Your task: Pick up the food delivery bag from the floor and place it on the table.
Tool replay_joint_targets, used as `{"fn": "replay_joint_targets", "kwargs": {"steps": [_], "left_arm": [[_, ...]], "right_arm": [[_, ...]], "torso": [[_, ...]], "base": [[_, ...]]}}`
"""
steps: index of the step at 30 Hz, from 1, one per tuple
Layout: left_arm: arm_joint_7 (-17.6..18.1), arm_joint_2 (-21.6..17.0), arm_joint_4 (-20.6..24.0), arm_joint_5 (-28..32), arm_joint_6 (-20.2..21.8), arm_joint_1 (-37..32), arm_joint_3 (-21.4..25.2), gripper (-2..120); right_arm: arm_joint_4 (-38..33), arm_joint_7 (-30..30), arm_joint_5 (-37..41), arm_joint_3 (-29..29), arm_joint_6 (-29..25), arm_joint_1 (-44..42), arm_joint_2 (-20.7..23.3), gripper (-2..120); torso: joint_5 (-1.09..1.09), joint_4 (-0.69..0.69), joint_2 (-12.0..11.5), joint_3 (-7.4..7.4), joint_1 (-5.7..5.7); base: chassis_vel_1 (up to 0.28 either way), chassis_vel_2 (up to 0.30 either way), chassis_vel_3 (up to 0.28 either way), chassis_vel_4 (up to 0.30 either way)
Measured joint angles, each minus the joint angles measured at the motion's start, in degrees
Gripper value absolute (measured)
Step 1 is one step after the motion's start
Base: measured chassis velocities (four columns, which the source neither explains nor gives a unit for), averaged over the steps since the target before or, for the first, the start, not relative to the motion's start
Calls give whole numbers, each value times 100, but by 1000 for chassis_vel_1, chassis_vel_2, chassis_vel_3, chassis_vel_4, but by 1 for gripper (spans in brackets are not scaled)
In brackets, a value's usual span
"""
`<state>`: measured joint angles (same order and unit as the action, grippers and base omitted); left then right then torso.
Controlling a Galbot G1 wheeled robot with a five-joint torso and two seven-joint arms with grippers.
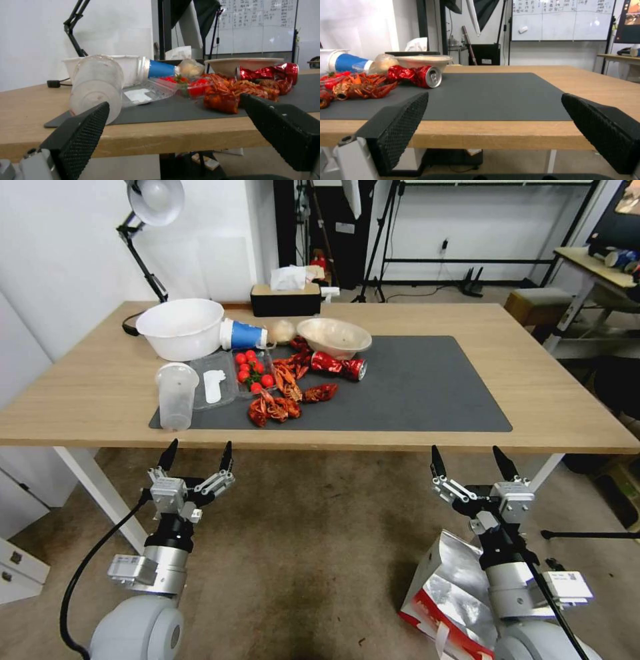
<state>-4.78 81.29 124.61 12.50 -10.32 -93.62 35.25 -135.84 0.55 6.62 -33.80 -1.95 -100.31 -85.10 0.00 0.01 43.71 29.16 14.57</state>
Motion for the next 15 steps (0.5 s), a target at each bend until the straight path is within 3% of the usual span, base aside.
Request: {"fn": "replay_joint_targets", "kwargs": {"steps": [15], "left_arm": [[-13,34,36,-48,12,-29,-12,97]], "right_arm": [[22,-7,8,6,-22,-21,-60,100]], "torso": [[0,0,-404,-243,-162]], "base": [[0,0,0,0]]}}
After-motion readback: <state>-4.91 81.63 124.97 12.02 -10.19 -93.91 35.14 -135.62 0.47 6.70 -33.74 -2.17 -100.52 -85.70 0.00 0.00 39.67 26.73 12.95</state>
